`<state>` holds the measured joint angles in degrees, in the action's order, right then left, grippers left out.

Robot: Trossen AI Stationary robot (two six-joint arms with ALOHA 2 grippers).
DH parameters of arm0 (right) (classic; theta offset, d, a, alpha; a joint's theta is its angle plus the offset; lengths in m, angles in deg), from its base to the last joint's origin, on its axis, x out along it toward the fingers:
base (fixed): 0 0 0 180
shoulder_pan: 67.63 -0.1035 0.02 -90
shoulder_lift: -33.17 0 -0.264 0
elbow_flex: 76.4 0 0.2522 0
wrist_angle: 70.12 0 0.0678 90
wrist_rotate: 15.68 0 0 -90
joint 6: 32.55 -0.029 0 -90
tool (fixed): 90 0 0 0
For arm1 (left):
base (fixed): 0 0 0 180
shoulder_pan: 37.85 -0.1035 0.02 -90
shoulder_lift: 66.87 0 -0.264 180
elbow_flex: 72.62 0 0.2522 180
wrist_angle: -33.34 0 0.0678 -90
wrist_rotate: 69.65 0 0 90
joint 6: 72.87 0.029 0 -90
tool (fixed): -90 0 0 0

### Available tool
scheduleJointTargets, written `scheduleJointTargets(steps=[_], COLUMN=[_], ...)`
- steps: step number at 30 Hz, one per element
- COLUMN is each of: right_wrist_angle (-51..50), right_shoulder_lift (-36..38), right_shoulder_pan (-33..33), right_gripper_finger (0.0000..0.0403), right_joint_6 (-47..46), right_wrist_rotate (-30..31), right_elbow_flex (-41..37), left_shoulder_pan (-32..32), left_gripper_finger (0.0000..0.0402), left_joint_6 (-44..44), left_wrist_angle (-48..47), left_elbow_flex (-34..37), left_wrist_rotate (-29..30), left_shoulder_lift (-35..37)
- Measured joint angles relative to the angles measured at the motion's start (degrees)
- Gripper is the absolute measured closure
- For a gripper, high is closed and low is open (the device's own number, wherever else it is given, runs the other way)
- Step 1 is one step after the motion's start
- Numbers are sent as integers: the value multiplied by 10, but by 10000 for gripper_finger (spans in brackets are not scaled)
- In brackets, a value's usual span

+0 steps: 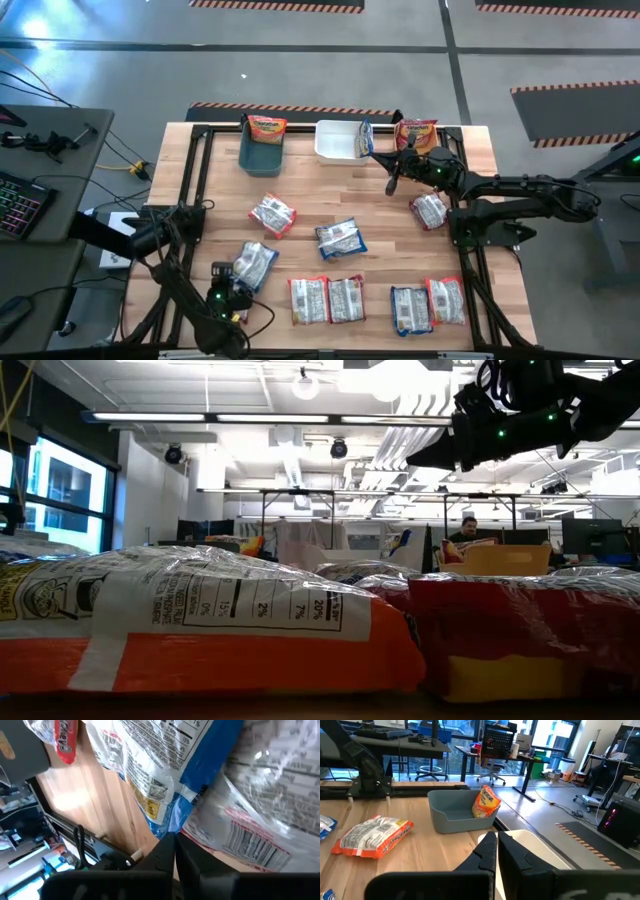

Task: Sort Maruchan noodles
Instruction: Put the bottom left blue noodle pack into the white bin

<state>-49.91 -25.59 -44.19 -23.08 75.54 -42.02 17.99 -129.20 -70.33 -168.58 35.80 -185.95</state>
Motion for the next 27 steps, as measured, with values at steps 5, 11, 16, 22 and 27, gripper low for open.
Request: scheduleJointTargets(steps=[5, 11, 16, 22, 27], right_wrist_angle=[-1, -11, -27, -25, 7], right_shoulder_lift=[0, 0, -4, -39, -67], right_shoulder_pan=[0, 0, -6, -54, -81], right_gripper_finger=[402, 402, 402, 363, 298], right_joint_6=[0, 0, 0, 7, 26], right_wrist_rotate=[0, -12, -60, -67, 13], right_elbow_flex=[0, 0, 1, 1, 1], left_shoulder_pan=[-12, -38, -78, -137, -166], left_gripper_finger=[401, 401, 401, 397, 349], left_joint_6=[-27, -85, -70, -49, 28], left_wrist_angle=[-1, -2, -2, 9, 109], left_elbow_flex=[0, -1, -1, -1, 32], left_wrist_rotate=[41, 132, 176, 169, 71], left_shoulder_lift=[59, 169, 243, 281, 250])
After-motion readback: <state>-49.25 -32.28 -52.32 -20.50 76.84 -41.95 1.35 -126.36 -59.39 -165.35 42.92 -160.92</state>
